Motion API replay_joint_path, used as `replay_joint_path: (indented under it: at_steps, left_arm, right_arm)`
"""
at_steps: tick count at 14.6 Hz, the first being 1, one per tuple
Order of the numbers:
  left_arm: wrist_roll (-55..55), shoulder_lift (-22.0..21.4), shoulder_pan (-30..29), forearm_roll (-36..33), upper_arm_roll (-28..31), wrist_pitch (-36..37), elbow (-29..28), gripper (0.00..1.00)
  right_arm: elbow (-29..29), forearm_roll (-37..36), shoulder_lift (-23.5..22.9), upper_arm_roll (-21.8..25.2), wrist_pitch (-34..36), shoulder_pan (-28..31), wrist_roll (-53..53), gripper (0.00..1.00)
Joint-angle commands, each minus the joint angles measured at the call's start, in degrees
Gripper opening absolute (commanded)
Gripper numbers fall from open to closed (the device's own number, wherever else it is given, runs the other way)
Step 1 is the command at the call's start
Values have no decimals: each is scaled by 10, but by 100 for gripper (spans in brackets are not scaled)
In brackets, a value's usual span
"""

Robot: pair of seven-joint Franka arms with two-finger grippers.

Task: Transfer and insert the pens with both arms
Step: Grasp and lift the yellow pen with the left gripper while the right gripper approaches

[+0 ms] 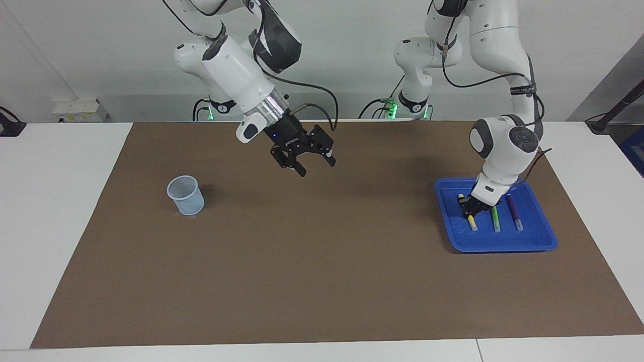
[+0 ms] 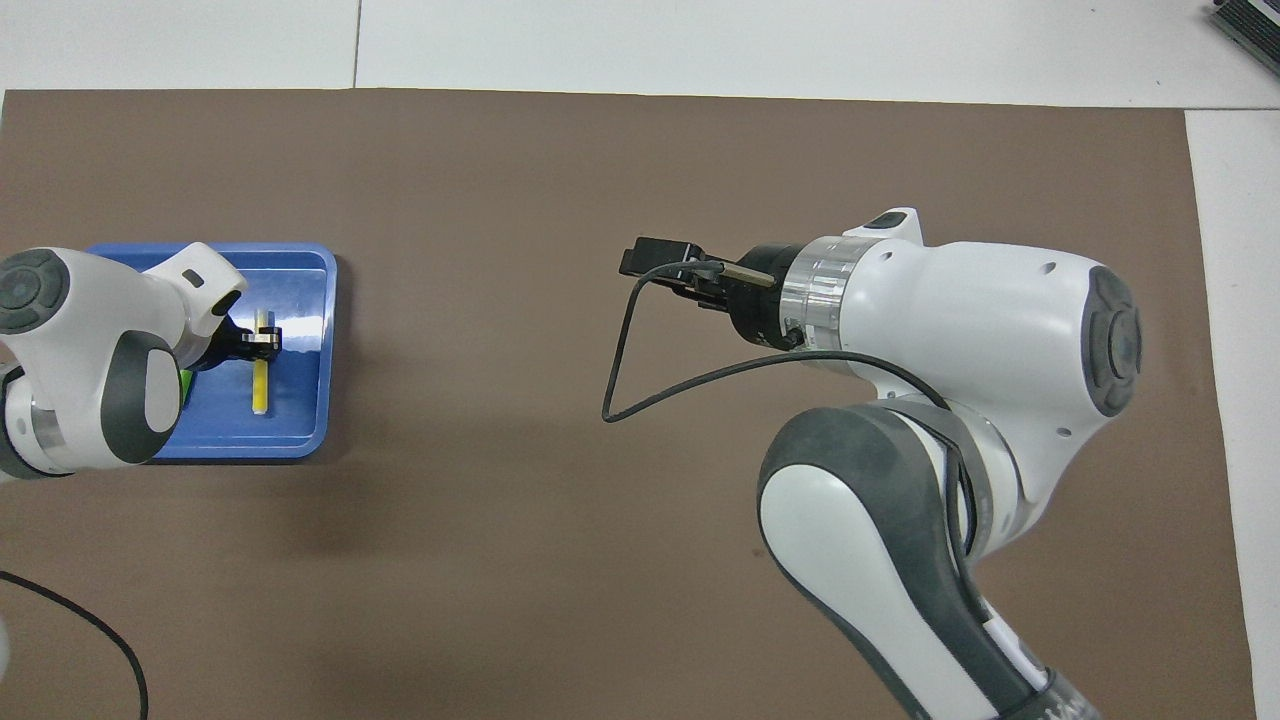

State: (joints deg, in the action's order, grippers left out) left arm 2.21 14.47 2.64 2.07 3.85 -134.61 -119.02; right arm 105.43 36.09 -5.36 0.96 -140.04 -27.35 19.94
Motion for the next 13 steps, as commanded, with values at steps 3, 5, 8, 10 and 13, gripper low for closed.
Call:
replay_joint_path:
  at_steps: [3, 5, 8, 10, 13]
  left_arm:
    - [-56, 1, -4, 56, 2, 198, 135, 0]
    - [-134, -10, 2, 77, -2, 239, 160, 0]
    - [-262, -46, 3, 151, -5, 278, 169, 0]
    - [-336, -69, 4, 173, -9, 313, 168, 0]
    - [-451, -99, 22, 195, -10, 349, 162, 0]
  right_arm:
    - [-15, 15, -14, -6, -13, -6, 10, 100]
    - [-16, 34, -14, -9, -31, -18, 32, 100]
    - [-12, 36, -14, -9, -51, -39, 87, 100]
    - [-13, 36, -14, -9, -55, -52, 103, 100]
    - [-12, 37, -14, -10, -71, -70, 106, 100]
